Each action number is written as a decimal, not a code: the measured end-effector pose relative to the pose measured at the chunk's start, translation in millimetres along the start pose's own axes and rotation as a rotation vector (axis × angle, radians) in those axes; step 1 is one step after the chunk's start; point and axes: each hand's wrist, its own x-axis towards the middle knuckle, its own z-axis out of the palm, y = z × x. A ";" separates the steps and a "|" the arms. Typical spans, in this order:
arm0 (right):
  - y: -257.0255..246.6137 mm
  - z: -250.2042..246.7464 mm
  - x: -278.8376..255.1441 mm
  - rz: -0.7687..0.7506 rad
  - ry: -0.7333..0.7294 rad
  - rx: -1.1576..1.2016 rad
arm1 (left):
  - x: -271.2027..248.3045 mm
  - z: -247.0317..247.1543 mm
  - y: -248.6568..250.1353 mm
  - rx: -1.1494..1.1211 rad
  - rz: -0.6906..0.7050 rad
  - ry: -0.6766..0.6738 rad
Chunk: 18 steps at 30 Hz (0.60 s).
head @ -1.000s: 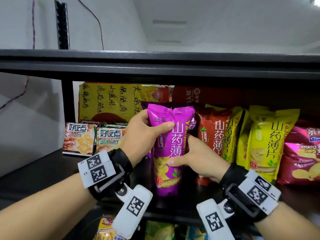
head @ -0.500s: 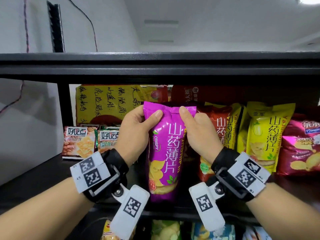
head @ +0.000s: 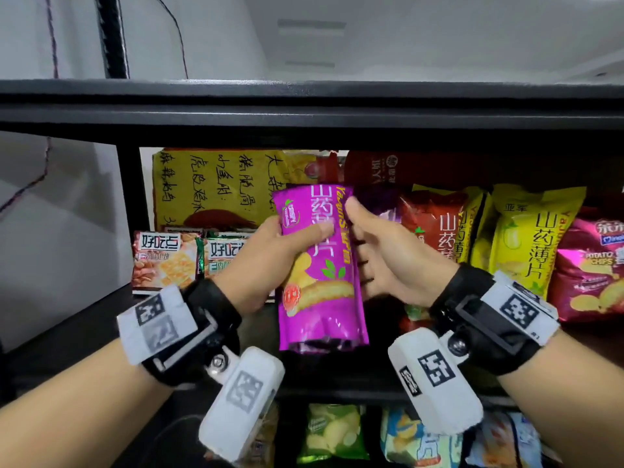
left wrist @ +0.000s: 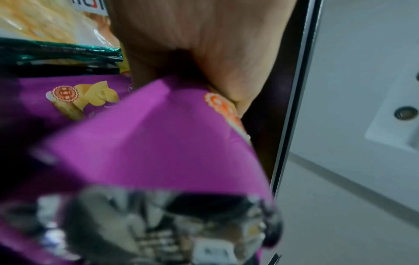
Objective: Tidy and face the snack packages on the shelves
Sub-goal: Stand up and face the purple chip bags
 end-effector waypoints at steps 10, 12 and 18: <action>1.1 37.0 -19.2 0.037 -0.138 0.163 | -8.1 -10.2 18.6 -0.065 -0.218 -0.028; -0.9 40.7 -22.8 0.047 -0.144 0.178 | -10.6 -12.1 19.5 -0.031 -0.214 -0.032; -16.1 38.4 -30.0 0.020 -0.022 0.168 | -24.0 -17.7 23.2 0.328 -0.049 0.064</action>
